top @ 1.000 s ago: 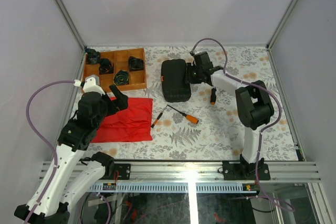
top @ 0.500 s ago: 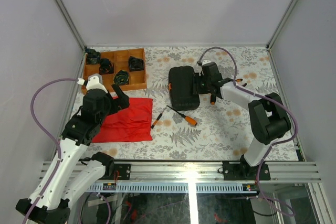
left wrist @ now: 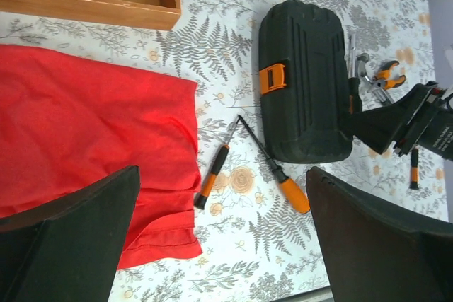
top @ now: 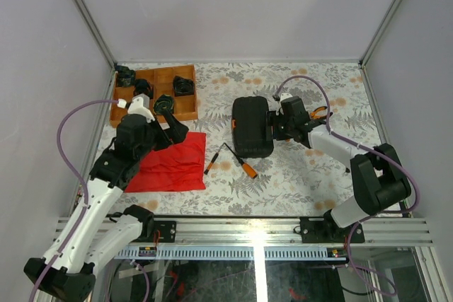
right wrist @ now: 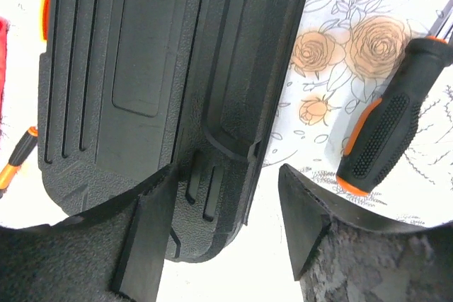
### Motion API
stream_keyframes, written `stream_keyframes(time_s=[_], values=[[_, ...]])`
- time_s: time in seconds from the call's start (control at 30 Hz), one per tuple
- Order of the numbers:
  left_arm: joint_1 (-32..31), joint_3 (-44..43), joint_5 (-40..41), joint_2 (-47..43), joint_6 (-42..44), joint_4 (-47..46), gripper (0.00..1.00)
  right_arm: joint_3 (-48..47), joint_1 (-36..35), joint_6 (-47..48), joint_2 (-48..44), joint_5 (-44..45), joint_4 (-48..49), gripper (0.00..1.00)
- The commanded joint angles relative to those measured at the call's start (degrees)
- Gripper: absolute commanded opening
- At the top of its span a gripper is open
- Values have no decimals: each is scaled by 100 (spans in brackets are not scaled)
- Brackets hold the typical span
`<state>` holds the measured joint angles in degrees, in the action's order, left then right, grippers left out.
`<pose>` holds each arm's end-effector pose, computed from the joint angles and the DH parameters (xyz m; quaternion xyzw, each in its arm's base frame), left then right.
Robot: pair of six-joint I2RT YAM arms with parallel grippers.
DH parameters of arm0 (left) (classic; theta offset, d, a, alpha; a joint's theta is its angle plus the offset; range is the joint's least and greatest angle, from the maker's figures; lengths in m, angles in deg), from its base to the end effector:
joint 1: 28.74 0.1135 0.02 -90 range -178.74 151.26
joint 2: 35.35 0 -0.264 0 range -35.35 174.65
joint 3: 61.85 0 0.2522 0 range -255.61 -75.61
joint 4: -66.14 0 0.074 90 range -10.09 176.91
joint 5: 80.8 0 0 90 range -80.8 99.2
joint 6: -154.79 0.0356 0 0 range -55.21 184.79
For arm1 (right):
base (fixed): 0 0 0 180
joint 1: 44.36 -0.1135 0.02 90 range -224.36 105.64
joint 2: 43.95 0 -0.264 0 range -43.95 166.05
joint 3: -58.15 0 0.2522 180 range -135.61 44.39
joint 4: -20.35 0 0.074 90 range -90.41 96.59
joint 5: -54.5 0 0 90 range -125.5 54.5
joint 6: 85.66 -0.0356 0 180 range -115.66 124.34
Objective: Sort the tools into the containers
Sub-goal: Move the storage box to the center of the board.
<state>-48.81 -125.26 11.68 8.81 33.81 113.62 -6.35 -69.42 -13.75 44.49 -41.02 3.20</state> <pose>0.1557 -0.0553 0.3287 -0.0926 0.8531 -0.2044 0.4711 0.2937 0.1411 0.2031 -0.0752 0.9063 0.1928 0.3684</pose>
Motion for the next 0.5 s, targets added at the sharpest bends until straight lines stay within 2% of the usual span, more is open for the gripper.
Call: stream_keyframes(time_s=[0.0, 0.2, 0.47], values=[[48, 208, -394, 99, -305, -741, 100, -68, 0, 173, -210, -217, -577, 68], [48, 440, -594, 245, -465, -1252, 100, -424, 70, -148, -279, -134, -366, 80], [47, 334, -1017, 1079, -697, -1795, 100, -457, 362, -795, 17, -587, 275, 81]])
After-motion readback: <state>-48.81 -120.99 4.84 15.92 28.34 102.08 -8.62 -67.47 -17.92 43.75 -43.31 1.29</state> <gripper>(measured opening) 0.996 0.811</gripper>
